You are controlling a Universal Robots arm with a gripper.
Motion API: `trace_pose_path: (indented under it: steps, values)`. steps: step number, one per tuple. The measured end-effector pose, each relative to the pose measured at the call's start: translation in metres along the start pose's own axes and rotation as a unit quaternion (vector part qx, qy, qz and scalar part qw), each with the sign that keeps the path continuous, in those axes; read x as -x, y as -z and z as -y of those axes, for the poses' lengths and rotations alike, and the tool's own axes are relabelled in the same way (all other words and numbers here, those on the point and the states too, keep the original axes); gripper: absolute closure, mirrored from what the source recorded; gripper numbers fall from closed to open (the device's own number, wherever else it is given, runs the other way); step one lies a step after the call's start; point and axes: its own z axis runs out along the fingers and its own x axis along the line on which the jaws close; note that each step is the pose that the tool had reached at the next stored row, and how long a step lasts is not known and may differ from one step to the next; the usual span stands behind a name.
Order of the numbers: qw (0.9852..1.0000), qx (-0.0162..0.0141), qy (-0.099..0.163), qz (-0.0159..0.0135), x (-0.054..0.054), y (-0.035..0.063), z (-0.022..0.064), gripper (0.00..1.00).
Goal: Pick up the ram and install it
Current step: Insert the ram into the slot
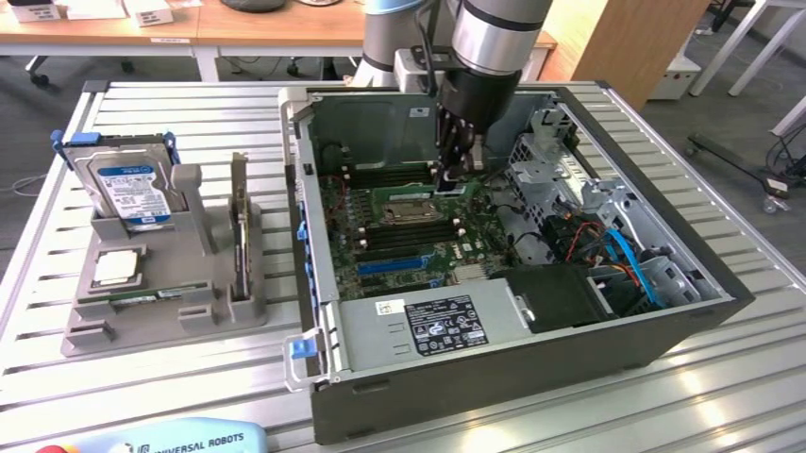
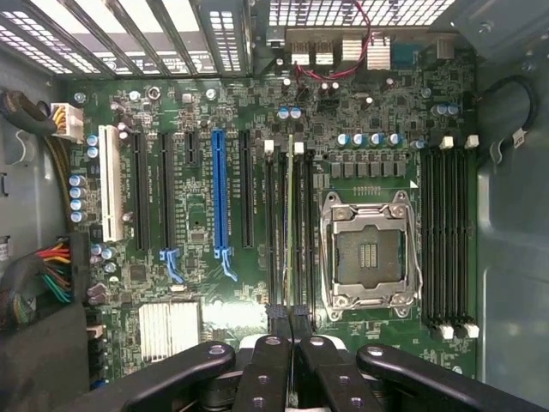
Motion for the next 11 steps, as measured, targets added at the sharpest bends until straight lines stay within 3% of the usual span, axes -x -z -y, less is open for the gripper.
trace_pose_path:
  steps: [11]
  values:
    - [1.0,0.0,0.0,0.0,0.0,-0.0115,0.0003,0.89]
